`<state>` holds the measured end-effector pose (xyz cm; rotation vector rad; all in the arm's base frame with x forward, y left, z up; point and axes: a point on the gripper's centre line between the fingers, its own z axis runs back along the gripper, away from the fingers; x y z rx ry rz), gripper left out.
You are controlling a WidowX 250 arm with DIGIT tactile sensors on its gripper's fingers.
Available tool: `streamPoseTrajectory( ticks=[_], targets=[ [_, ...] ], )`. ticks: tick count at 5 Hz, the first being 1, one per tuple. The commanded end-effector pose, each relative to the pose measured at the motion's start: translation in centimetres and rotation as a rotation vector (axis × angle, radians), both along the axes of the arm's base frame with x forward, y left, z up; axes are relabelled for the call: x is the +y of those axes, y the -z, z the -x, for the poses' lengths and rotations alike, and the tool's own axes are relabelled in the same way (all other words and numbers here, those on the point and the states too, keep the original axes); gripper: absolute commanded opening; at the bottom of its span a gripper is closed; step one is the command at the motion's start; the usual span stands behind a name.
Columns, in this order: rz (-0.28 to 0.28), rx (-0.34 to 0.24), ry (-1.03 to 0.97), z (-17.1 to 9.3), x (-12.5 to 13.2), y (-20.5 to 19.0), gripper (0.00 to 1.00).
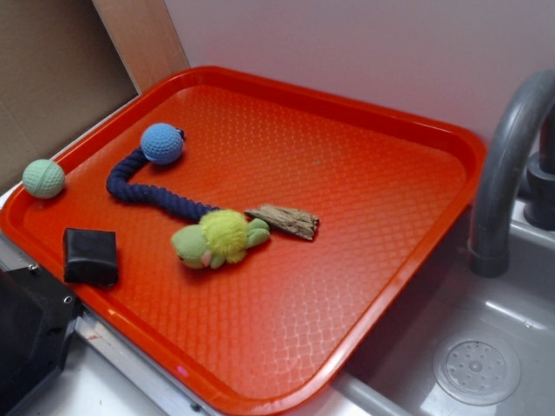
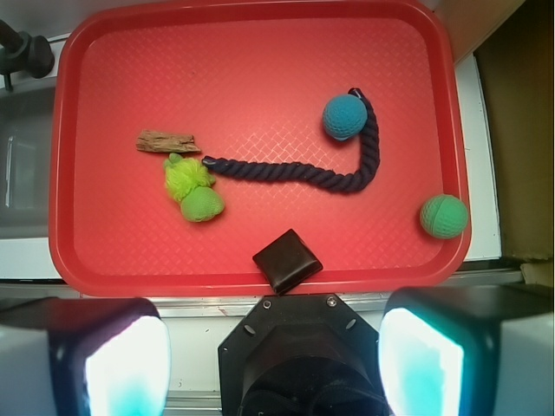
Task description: Grab the blue ball.
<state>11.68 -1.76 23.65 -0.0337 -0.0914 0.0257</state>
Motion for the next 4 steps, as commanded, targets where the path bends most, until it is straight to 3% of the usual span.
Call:
streamPoseTrajectory(
  ticks=[1,2,4],
  targets=[
    [0.0,0.0,0.0,0.0,0.0,0.0,1.0],
    [0.019,-0.076,-0.249,-4.3,3.9,4.3,1.0],
    [-0.052,-0.061,-0.617,-7.1,8.8,11.3,1.0]
  ],
)
